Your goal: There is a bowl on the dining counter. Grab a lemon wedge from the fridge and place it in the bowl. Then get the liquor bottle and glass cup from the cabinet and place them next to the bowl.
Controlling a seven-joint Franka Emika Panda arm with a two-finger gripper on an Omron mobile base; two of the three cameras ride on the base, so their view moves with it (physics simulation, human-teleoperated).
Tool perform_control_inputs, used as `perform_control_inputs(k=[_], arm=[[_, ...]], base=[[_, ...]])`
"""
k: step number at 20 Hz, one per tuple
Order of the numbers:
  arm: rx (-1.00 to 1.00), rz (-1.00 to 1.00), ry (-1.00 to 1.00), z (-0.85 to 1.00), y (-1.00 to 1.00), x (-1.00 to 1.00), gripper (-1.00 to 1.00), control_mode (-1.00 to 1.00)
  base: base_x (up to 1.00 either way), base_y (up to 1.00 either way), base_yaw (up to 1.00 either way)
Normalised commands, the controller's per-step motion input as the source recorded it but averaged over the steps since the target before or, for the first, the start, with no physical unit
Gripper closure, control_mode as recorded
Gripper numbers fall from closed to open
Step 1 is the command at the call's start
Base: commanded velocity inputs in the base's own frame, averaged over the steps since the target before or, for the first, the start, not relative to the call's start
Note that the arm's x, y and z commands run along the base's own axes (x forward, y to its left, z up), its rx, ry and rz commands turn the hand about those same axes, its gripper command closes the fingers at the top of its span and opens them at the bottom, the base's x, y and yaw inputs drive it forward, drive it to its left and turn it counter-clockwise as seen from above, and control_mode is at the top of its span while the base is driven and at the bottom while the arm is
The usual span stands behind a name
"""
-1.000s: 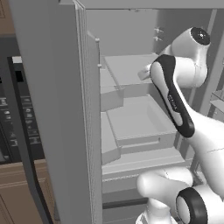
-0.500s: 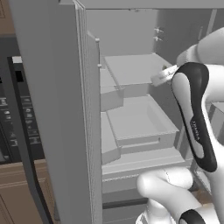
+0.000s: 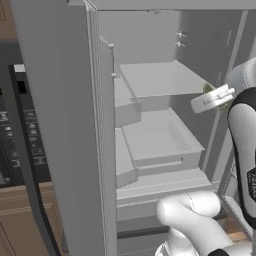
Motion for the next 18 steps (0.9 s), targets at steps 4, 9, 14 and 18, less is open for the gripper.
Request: perform_control_inputs(k=[4,9,14,18], arm=[[0.0,0.0,0.0,0.05,-0.01,-0.11,1.0,-1.0],[0.0,0.0,0.0,0.02,0.0,-0.01,1.0,-1.0],[0.0,0.0,0.0,0.0,0.0,0.0,1.0,1.0],[0.0,0.0,0.0,0.0,0.0,0.0,1.0,1.0]], base=[[0.0,0.0,0.0],[0.0,0.0,0.0],[0.0,0.0,0.0],[-0.53,0.0,0.0]])
